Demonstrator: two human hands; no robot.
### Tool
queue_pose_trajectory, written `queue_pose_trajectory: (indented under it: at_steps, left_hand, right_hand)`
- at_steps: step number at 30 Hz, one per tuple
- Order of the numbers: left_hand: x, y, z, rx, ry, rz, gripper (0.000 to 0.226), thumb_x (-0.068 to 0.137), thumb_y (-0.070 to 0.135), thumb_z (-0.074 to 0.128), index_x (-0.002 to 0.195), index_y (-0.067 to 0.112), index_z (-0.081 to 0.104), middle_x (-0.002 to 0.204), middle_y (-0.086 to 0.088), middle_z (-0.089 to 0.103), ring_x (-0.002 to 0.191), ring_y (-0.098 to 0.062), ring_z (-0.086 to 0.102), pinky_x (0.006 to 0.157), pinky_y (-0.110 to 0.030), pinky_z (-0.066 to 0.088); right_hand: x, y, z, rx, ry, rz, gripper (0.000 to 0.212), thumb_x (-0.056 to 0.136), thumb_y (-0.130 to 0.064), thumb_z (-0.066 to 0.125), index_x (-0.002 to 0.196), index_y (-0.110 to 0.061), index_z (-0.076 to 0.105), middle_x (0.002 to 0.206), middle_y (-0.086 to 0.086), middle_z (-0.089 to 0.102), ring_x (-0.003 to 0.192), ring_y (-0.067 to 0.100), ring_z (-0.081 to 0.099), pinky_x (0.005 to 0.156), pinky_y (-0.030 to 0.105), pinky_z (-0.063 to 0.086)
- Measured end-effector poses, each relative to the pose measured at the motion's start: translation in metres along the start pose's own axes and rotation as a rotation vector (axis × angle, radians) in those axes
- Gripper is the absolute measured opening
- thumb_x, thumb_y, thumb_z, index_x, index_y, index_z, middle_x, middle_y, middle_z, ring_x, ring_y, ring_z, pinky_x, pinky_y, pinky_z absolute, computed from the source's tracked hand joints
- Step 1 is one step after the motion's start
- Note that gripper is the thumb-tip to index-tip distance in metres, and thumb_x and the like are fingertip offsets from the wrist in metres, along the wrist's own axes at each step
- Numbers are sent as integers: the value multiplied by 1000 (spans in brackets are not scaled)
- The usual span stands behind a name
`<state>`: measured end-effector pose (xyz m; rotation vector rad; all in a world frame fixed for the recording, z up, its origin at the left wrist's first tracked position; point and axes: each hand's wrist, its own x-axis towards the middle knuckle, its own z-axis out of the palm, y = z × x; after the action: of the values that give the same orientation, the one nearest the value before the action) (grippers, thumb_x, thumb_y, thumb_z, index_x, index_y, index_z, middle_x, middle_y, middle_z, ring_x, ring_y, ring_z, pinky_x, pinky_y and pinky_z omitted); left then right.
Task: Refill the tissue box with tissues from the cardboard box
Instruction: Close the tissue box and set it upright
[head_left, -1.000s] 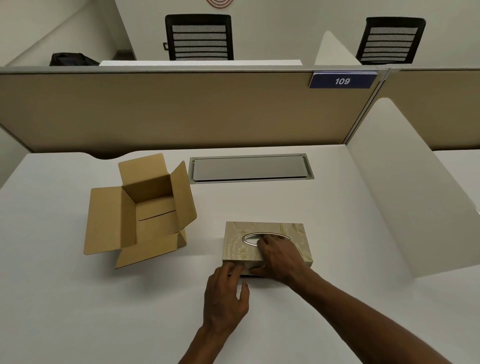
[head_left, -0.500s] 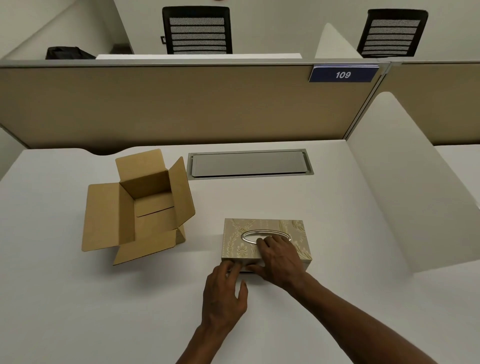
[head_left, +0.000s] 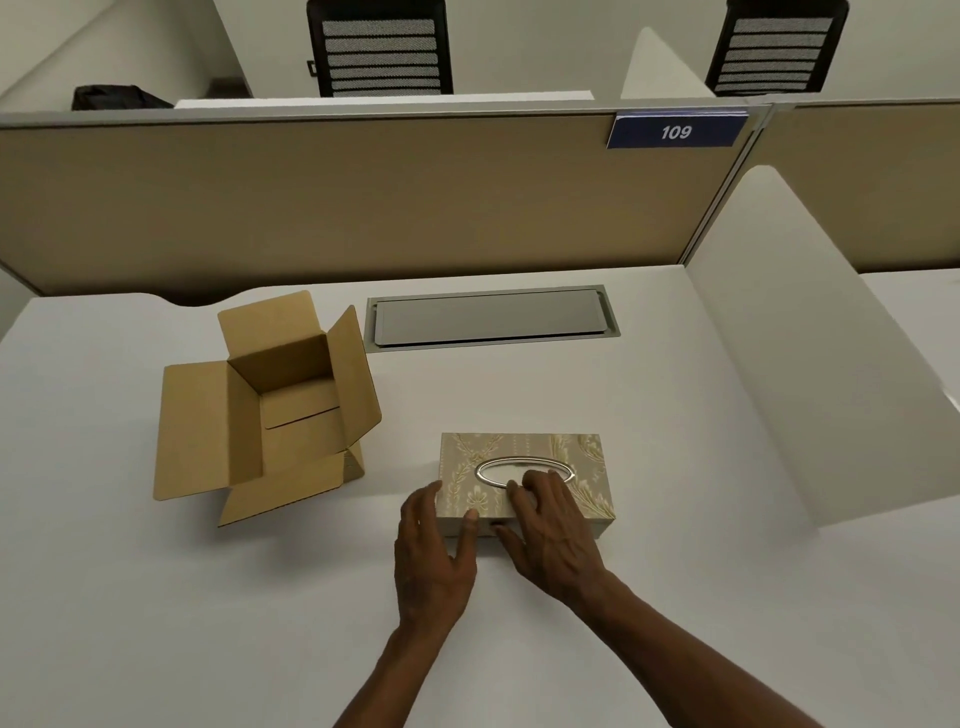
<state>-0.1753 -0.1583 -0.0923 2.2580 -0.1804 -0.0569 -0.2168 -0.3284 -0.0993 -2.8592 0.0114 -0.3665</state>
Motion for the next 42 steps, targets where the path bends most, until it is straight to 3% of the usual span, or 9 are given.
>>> queue_pose_trajectory:
  at_steps: [3,6,9,13,20,24,29,35,42]
  left_hand:
    - [15,2,-2,-26,-120,-101,67,94,51,53,152,27,31,153,-4,43,134,-25,48,101,-40,50]
    - [28,6,-6,134,-229,59,62,100,41,49,156,36,23,165,-3,20,147,-26,29,111,-42,41]
    - [40,12,-8,288,-313,330,57,99,24,47,153,36,35,168,-2,4,154,-24,7,120,-40,25]
    - [54,22,-8,443,-493,371,50,96,25,46,146,30,48,168,2,-1,154,-24,-2,119,-44,28]
    - [54,29,-7,549,-422,507,44,91,24,53,132,12,61,157,-11,38,149,-33,23,120,-53,22]
    - [58,30,-11,607,-424,663,38,85,22,53,120,14,67,140,-7,55,137,-31,41,118,-52,24]
    - [61,30,-15,650,-445,714,39,87,32,45,119,19,63,124,0,62,126,-26,46,117,-53,25]
    - [58,32,-9,714,-481,685,62,84,60,45,125,15,56,130,-6,60,131,-31,41,117,-55,22]
    - [52,50,4,886,-607,571,53,90,38,51,134,10,44,142,-16,49,140,-39,26,111,-54,30]
  right_hand:
    - [-9,4,-1,119,76,131,60,92,-53,65,131,-9,60,128,14,53,121,32,51,102,44,48]
    - [-17,14,-7,166,206,412,56,94,-55,59,135,-16,59,146,15,44,143,33,37,115,45,38]
    - [-22,27,-15,151,129,492,45,97,-49,56,135,-24,60,152,15,39,145,33,36,111,48,44]
    - [-14,37,-25,26,12,317,35,94,-40,60,123,-22,67,143,20,48,133,38,45,99,46,48]
    - [16,27,-39,-113,-153,52,20,80,-22,56,87,-10,70,104,10,67,107,34,59,85,45,48]
    - [23,26,-44,-130,-222,8,28,88,-37,51,83,-13,65,83,6,67,95,30,58,81,44,46]
    - [18,23,-45,-161,-268,16,57,85,-66,52,97,-13,67,97,8,73,127,36,53,99,53,42]
    - [7,24,-44,-165,-336,-1,80,76,-66,55,136,-13,56,114,8,72,146,40,37,114,60,31]
    - [10,27,-44,-214,-427,2,57,78,-47,61,123,-13,58,131,12,64,152,37,25,120,57,23]
